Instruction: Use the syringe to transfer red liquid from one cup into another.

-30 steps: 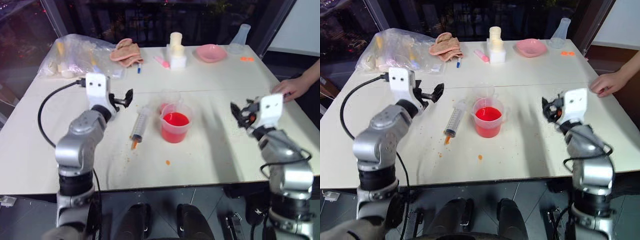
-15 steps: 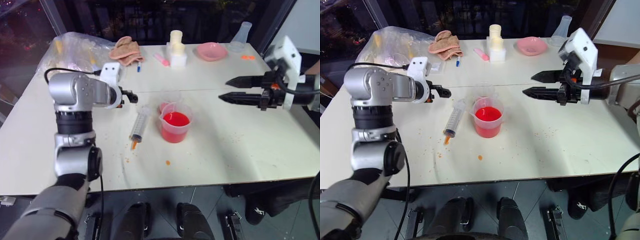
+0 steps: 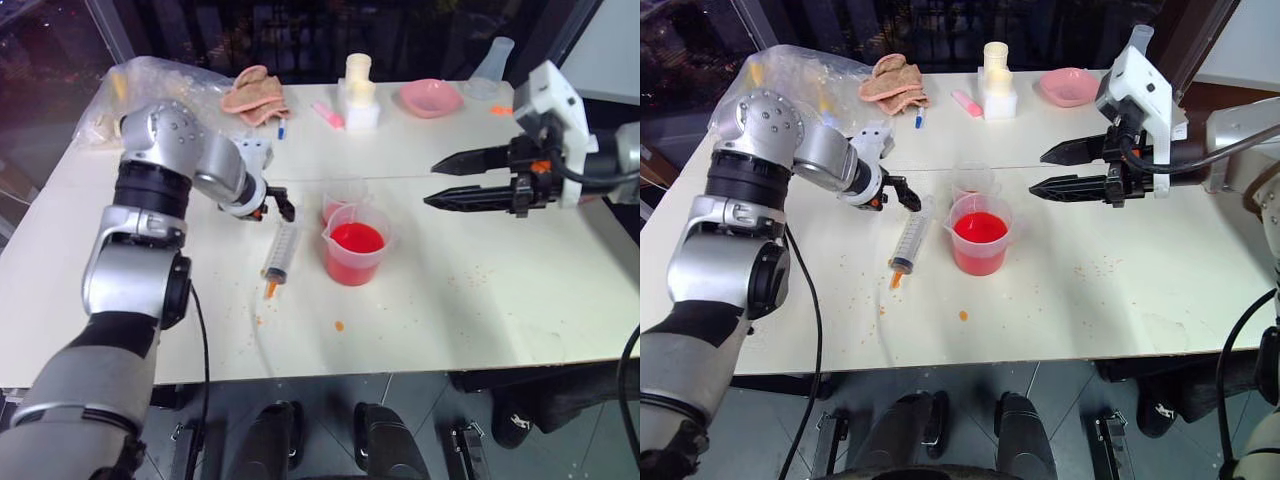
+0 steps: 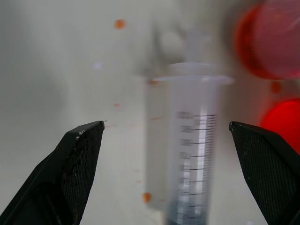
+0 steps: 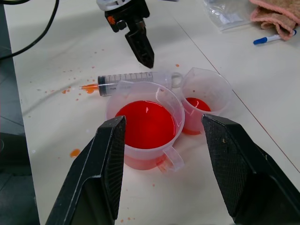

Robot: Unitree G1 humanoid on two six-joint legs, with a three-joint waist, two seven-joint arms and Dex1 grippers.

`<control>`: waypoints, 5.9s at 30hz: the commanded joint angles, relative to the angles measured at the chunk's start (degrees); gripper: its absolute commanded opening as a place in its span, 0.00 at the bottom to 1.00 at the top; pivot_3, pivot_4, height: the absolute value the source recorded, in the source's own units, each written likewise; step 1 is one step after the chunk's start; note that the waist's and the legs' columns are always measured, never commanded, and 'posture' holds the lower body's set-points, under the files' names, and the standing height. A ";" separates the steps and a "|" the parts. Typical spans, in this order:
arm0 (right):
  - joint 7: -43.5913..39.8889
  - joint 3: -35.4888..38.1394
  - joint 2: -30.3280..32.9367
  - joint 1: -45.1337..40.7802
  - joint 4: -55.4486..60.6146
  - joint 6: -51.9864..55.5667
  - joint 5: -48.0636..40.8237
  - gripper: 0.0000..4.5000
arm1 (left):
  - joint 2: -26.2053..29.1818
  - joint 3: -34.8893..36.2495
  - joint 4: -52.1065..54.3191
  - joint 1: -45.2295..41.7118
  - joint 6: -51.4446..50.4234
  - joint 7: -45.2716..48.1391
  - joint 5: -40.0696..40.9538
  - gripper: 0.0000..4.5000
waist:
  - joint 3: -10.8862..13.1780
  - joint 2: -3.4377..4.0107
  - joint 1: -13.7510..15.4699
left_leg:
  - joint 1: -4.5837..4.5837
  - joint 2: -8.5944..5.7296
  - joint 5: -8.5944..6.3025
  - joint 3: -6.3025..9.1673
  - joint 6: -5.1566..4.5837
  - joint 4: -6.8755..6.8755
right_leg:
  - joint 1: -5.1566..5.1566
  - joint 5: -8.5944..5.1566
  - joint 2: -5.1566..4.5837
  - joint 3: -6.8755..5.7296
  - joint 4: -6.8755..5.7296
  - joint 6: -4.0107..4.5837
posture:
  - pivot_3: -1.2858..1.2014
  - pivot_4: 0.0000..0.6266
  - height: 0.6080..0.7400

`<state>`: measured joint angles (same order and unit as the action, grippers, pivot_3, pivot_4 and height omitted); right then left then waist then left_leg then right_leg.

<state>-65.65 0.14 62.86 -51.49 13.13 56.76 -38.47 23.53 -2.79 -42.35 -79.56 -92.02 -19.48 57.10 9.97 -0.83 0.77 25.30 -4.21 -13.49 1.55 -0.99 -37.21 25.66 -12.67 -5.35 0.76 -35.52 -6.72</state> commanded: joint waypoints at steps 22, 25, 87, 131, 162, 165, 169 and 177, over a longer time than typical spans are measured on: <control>3.13 2.84 0.05 -1.15 3.47 2.16 -1.60 0.59 | -14.89 13.83 -0.35 4.02 -0.48 -21.99 -6.62 0.99 | -0.01 -0.01 0.06 | 0.04 -0.07 0.20 -0.06 0.04 -0.11 | 0.19 0.01 -0.03 0.05 -0.41 -0.03 | 0.52 0.24 1.00; 3.76 3.43 0.37 -0.53 4.05 2.66 -2.08 0.59 | -16.90 16.31 0.56 4.50 -0.48 -21.43 -11.25 0.99 | -0.01 -0.01 0.06 | 0.04 -0.08 0.21 -0.06 0.06 -0.18 | 0.18 0.01 -0.03 0.05 -0.48 -0.03 | 0.52 0.24 1.00; 48.60 26.08 -18.32 9.66 14.65 12.86 -29.88 0.59 | -18.46 -2.67 34.63 36.82 79.90 69.82 -32.28 0.33 | -0.12 0.15 1.43 | -0.21 0.00 -0.17 -0.18 -0.74 -0.91 | -0.37 0.09 -0.03 0.12 -0.55 0.02 | 0.52 0.24 1.00; 60.08 10.17 -25.46 6.71 10.85 1.63 -28.16 0.01 | -18.86 -4.26 37.81 42.34 79.74 67.06 -33.71 0.33 | -0.12 0.16 1.29 | -0.22 0.03 -0.18 -0.18 -0.79 -0.92 | -0.37 0.09 0.04 0.09 -0.56 0.02 | 0.52 0.24 1.00; 56.43 13.47 -21.95 -0.37 8.20 3.68 -26.44 0.01 | -20.71 -7.12 30.06 45.53 87.18 68.68 -37.08 0.33 | -0.12 0.16 1.32 | -0.21 0.04 -0.19 -0.17 -0.82 -0.91 | -0.38 0.09 0.02 0.08 -0.53 0.02 | 0.52 0.24 1.00; 56.41 13.73 -21.65 -0.54 8.23 3.83 -26.60 0.01 | -20.81 -7.22 29.91 45.65 87.45 68.54 -37.21 0.33 | -0.12 0.16 1.32 | -0.21 0.04 -0.19 -0.17 -0.82 -0.91 | -0.38 0.08 0.01 0.08 -0.52 0.02 | 0.52 0.24 1.00; 56.24 13.76 -21.41 -0.60 8.32 3.65 -26.49 0.01 | -20.94 -7.19 29.86 45.79 87.51 68.36 -37.27 0.33 | -0.12 0.16 1.35 | -0.21 0.04 -0.20 -0.17 -0.82 -0.91 | -0.39 0.08 0.00 0.08 -0.51 0.02 | 0.52 0.24 1.00; 55.67 13.79 -21.41 -0.92 8.17 3.34 -26.24 0.01 | -21.19 -7.14 29.73 46.09 87.71 67.92 -37.63 0.33 | -0.12 0.16 1.37 | -0.21 0.04 -0.20 -0.17 -0.83 -0.91 | -0.40 0.08 0.00 0.08 -0.50 0.03 | 0.52 0.24 1.00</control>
<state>-10.44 9.34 40.44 -48.51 21.00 63.26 -65.73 2.24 -7.29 -11.54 -35.14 -3.88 47.58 21.45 9.85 -0.67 2.14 25.08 -4.17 -13.69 1.39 -1.82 -38.12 25.26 -12.58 -5.35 0.84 -36.02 -6.70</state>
